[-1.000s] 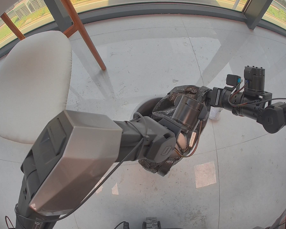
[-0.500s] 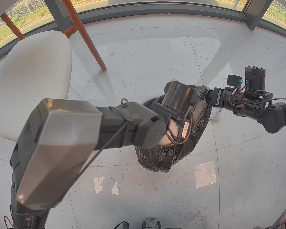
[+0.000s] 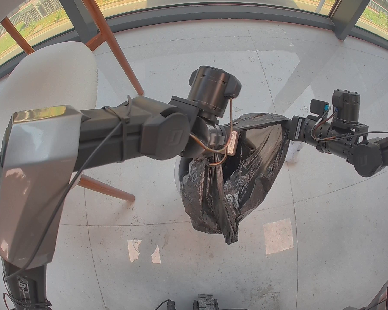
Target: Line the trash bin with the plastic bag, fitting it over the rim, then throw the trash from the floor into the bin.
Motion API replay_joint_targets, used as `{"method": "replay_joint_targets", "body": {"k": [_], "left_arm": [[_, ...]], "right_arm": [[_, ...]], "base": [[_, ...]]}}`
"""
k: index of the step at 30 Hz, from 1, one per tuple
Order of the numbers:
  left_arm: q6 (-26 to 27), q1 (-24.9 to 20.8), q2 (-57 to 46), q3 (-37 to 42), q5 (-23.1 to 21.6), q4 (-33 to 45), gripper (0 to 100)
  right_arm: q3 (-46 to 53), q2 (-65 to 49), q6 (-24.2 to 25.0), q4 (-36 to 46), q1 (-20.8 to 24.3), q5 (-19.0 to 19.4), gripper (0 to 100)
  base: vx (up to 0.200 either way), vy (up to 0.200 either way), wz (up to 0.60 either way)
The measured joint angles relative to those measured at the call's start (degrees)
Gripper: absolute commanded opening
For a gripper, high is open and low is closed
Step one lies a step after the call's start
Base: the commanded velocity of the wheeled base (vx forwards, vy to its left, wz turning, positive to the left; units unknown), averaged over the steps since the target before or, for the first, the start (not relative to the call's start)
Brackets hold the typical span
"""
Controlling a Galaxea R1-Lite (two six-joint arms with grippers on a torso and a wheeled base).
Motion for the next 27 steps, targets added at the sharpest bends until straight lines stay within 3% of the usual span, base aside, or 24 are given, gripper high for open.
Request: {"method": "replay_joint_targets", "body": {"k": [11, 12, 19, 27], "left_arm": [[1.54, 3.08, 0.02, -0.2, -0.52, -0.07, 0], [1.54, 3.3, 0.15, -0.2, -0.52, -0.05, 0], [1.58, 4.79, 1.18, -0.2, -0.44, 0.17, 0], [1.61, 6.08, 1.57, -0.2, -0.46, 1.05, 0]], "right_arm": [[-7.67, 5.6, -2.57, 0.39, 0.28, 1.56, 0], [-8.66, 6.34, -2.61, 0.41, 0.28, 2.02, 100], [-10.34, 8.47, -2.71, 0.96, 0.11, 5.5, 100], [-1.94, 1.46, -2.71, 8.3, -0.1, 11.63, 100]], "base": [[0.0, 0.0, 0.0], [0.0, 0.0, 0.0], [0.0, 0.0, 0.0], [0.0, 0.0, 0.0]]}}
